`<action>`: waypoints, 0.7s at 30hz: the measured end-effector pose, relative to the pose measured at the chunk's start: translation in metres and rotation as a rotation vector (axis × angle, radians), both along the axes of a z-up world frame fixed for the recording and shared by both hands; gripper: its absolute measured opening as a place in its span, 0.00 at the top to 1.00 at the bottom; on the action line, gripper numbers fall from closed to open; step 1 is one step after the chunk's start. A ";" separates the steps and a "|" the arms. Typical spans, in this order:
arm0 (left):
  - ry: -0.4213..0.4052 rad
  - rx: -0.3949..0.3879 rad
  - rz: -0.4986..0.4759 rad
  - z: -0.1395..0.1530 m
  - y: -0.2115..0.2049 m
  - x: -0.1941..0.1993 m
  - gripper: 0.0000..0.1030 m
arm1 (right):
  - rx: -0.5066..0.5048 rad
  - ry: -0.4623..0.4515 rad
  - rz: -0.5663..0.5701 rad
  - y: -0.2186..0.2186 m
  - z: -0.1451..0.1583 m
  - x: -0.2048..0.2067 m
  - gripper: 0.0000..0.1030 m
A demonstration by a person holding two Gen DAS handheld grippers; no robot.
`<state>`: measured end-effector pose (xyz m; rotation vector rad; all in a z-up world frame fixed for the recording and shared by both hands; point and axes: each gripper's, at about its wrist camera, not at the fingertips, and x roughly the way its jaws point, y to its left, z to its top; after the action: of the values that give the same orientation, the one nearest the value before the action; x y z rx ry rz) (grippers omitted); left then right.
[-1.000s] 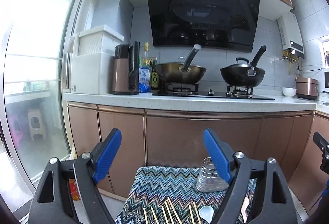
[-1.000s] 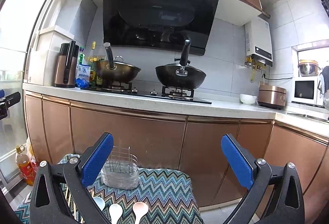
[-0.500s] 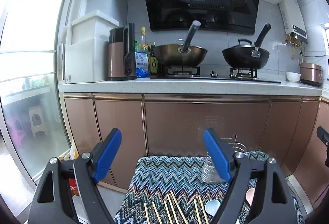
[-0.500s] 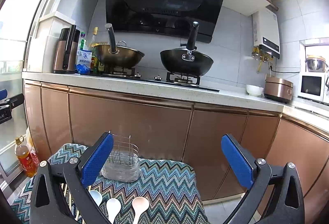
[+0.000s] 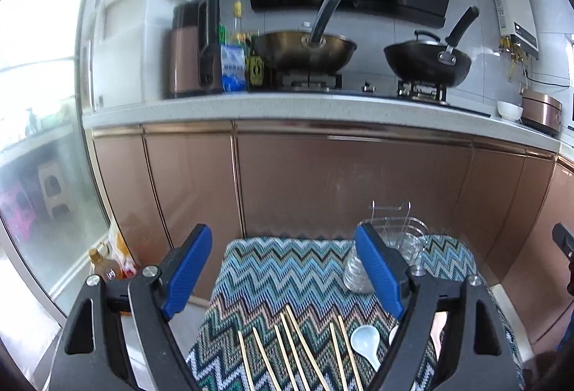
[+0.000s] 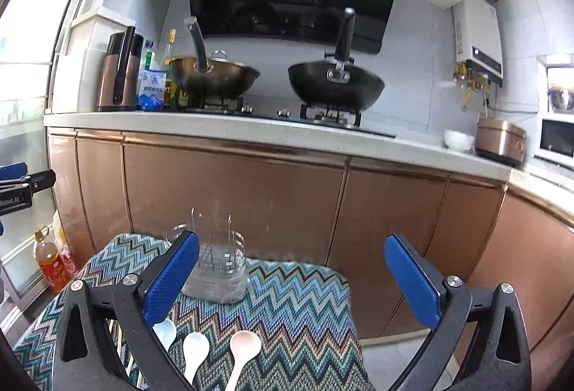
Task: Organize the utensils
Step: 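Grasp the pink spoon with the right tool while the left tool grasps a chopstick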
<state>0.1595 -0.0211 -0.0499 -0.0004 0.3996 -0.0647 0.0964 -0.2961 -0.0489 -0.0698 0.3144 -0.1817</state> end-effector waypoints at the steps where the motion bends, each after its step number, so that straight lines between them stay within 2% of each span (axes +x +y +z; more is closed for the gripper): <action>1: 0.017 -0.009 -0.004 -0.003 0.002 0.002 0.21 | 0.012 0.017 0.007 -0.003 -0.004 0.002 0.08; 5: 0.142 -0.055 -0.033 -0.021 0.014 0.022 0.21 | 0.050 0.095 0.042 -0.013 -0.021 0.013 0.20; 9: 0.343 -0.141 -0.110 -0.056 0.023 0.049 0.22 | 0.106 0.220 0.127 -0.017 -0.049 0.033 0.31; 13: 0.517 -0.216 -0.146 -0.095 0.028 0.079 0.24 | 0.157 0.352 0.183 -0.023 -0.081 0.054 0.41; 15: 0.600 -0.246 -0.154 -0.115 0.026 0.095 0.34 | 0.188 0.400 0.198 -0.026 -0.095 0.063 0.46; 17: 0.663 -0.252 -0.157 -0.133 0.023 0.109 0.57 | 0.209 0.436 0.208 -0.029 -0.110 0.070 0.49; 19: 0.743 -0.266 -0.151 -0.155 0.022 0.125 0.70 | 0.223 0.462 0.217 -0.030 -0.120 0.077 0.52; 21: 0.798 -0.273 -0.137 -0.172 0.021 0.139 0.75 | 0.249 0.489 0.227 -0.032 -0.129 0.083 0.54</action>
<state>0.2980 0.0001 -0.2220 -0.2757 1.1854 -0.2577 0.1795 -0.3277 -0.1775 0.0994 0.8098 0.1053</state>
